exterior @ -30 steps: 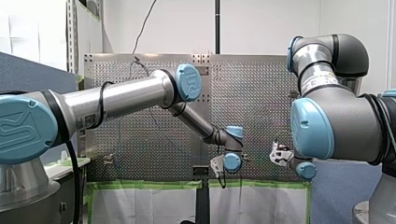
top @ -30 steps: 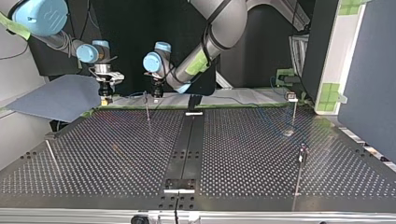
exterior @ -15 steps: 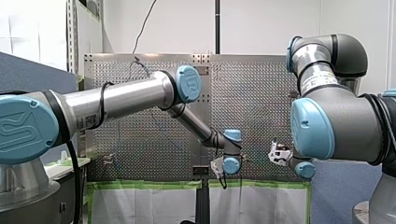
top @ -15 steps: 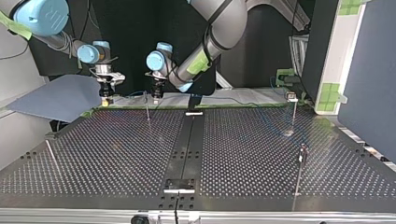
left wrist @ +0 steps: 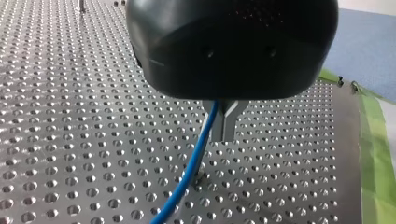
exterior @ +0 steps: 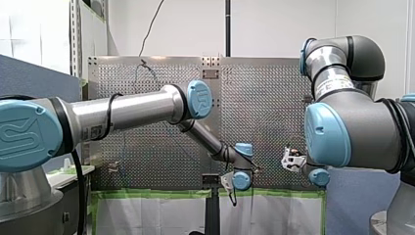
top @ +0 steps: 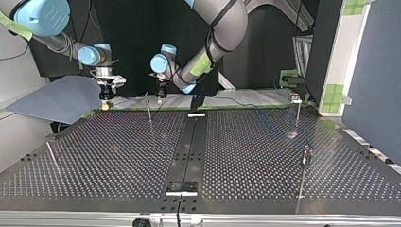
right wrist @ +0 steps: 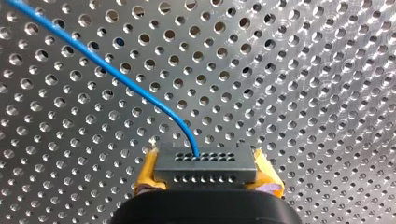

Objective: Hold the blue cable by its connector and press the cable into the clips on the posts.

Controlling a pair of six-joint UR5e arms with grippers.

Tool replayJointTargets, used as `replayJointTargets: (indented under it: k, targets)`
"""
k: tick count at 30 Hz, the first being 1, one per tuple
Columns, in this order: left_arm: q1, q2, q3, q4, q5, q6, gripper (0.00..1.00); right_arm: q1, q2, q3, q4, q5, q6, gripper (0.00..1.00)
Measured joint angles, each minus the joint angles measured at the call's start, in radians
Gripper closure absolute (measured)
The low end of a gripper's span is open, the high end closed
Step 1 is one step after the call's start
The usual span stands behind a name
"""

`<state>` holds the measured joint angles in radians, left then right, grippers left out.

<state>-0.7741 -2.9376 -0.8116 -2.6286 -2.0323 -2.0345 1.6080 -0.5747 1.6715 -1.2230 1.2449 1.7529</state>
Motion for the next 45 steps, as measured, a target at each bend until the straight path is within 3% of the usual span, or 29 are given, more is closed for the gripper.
replayJointTargets:
  k: [6,14,24,31,45]
  targets:
    - [0.001,0.001,0.000,-0.008,-0.001,0.004,1.00,0.000,0.000,-0.003,0.001,0.000,0.002,1.00]
    - [-0.027,0.003,-0.007,-0.011,-0.012,0.042,1.00,0.004,0.001,-0.003,0.011,0.003,-0.008,1.00]
    - [-0.030,0.062,-0.074,0.020,-0.006,0.046,1.00,0.002,0.000,-0.003,0.038,0.057,-0.035,1.00]
    - [-0.021,0.105,-0.070,0.024,0.003,0.042,1.00,-0.001,0.000,-0.004,0.043,0.064,-0.033,1.00]
    - [-0.016,0.110,-0.085,0.019,-0.005,0.044,1.00,0.002,0.001,-0.003,0.042,0.061,-0.024,1.00]
